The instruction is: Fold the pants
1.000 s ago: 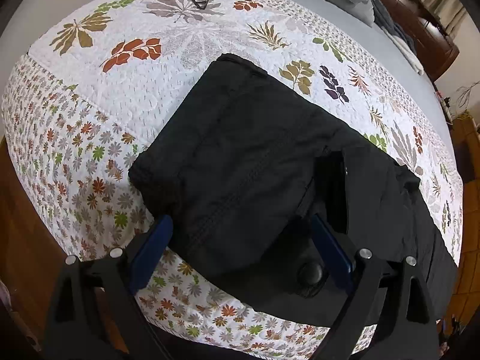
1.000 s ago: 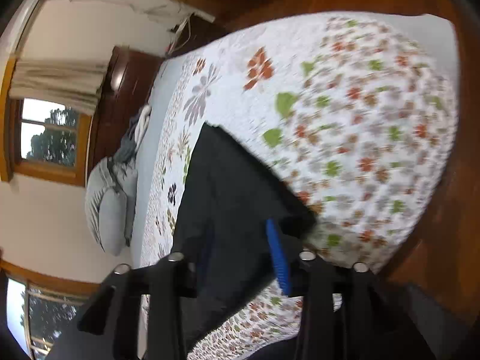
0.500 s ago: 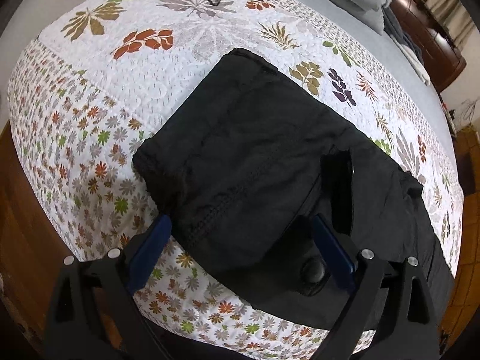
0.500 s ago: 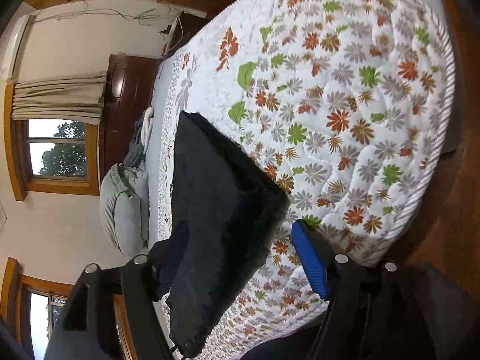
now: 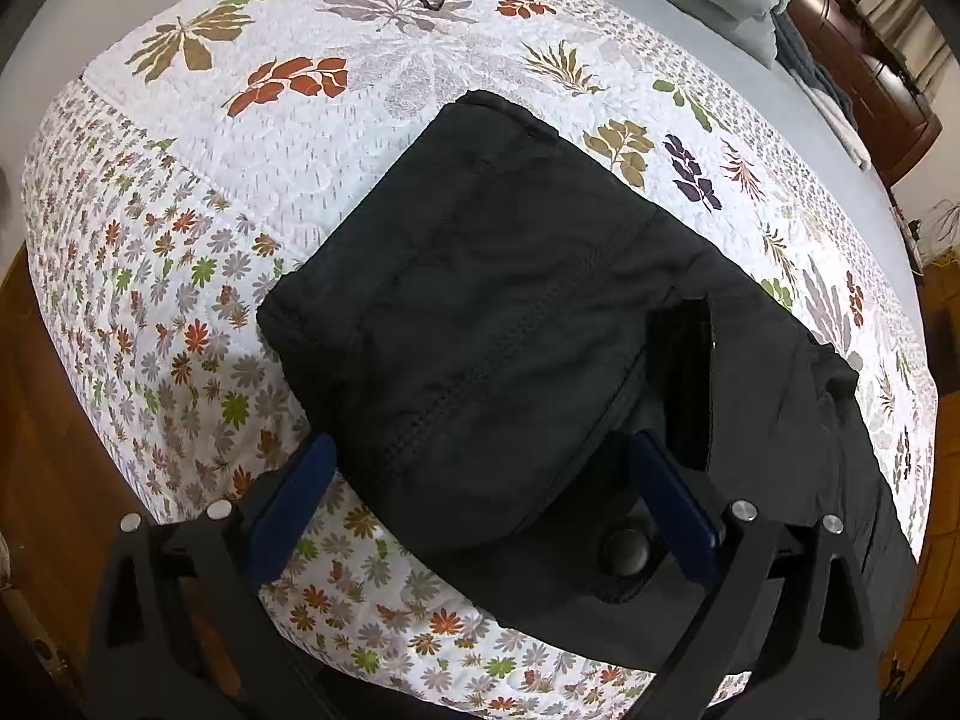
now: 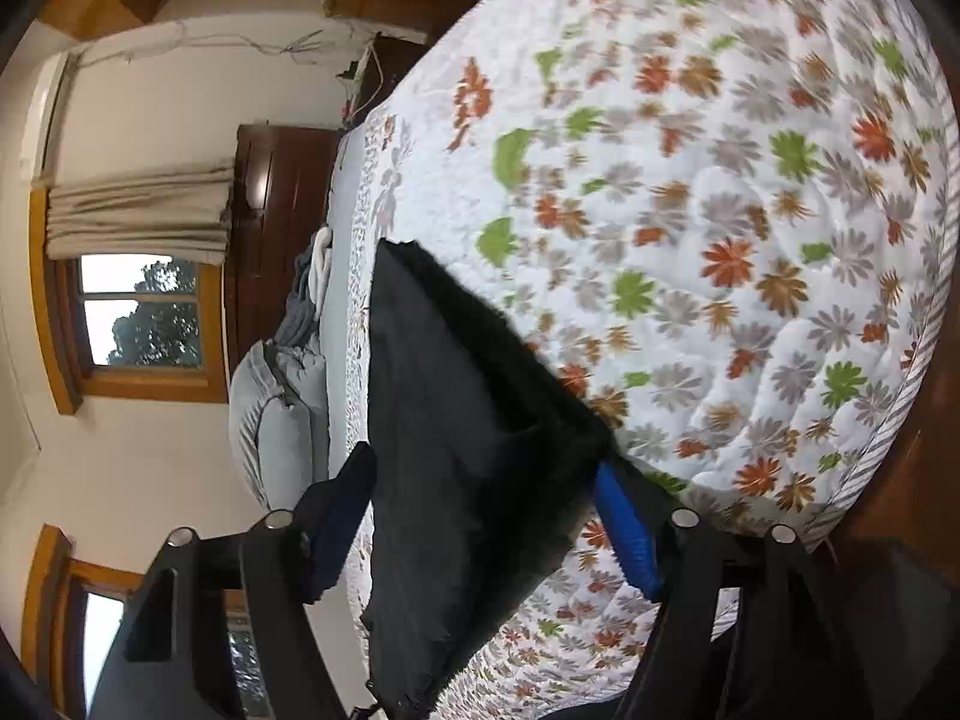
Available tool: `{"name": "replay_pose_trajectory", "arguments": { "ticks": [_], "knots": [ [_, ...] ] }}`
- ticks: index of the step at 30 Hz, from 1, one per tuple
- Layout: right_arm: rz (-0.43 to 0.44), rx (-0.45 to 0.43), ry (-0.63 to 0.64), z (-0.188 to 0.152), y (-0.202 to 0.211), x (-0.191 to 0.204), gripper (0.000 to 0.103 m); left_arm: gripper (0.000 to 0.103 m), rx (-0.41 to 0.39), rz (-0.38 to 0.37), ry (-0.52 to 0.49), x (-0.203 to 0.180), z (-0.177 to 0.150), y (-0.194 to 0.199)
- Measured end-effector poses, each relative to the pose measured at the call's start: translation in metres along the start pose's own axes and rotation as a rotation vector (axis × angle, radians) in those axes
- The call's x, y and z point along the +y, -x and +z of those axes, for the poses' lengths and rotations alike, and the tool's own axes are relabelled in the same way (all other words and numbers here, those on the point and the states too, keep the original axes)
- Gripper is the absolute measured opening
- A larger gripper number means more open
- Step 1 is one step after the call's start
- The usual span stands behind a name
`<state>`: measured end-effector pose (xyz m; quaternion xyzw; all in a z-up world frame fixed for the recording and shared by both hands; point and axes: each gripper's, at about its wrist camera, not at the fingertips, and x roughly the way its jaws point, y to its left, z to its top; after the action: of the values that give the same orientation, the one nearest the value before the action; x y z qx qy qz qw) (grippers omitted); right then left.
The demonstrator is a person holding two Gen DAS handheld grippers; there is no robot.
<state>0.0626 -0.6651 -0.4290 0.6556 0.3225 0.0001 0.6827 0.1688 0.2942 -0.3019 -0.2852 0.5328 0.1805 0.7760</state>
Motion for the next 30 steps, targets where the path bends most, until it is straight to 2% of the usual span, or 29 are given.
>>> {"name": "replay_pose_trajectory", "arguments": {
  "ticks": [5,8,11,13,16,21,26,30],
  "knots": [
    [0.047,-0.026,0.010,-0.001,-0.005,0.007,0.072,0.098,-0.003,0.000,-0.003,0.000,-0.001,0.000],
    [0.053,-0.028,0.000,0.002,-0.011,0.003,0.068,0.098,-0.003,-0.005,0.002,0.001,-0.001,0.001],
    [0.060,-0.015,-0.013,0.002,-0.013,-0.003,0.051,0.098,-0.007,-0.009,0.005,0.002,-0.001,0.001],
    [0.072,-0.002,-0.001,0.002,-0.012,-0.002,0.032,0.099,-0.013,-0.009,0.002,0.001,-0.003,0.001],
    [0.058,-0.003,0.031,0.000,-0.008,0.009,0.024,0.100,-0.026,-0.009,-0.001,0.000,-0.005,0.000],
    [0.001,-0.027,0.117,-0.007,0.001,0.042,0.020,0.100,-0.044,-0.022,0.005,0.002,-0.009,0.001],
    [-0.055,-0.049,0.229,-0.019,0.011,0.087,0.019,0.100,-0.051,-0.067,0.077,0.010,-0.007,0.005],
    [-0.103,-0.062,0.310,-0.032,0.016,0.121,0.019,0.100,-0.082,-0.051,0.086,0.009,-0.008,0.010]
  ]
}}
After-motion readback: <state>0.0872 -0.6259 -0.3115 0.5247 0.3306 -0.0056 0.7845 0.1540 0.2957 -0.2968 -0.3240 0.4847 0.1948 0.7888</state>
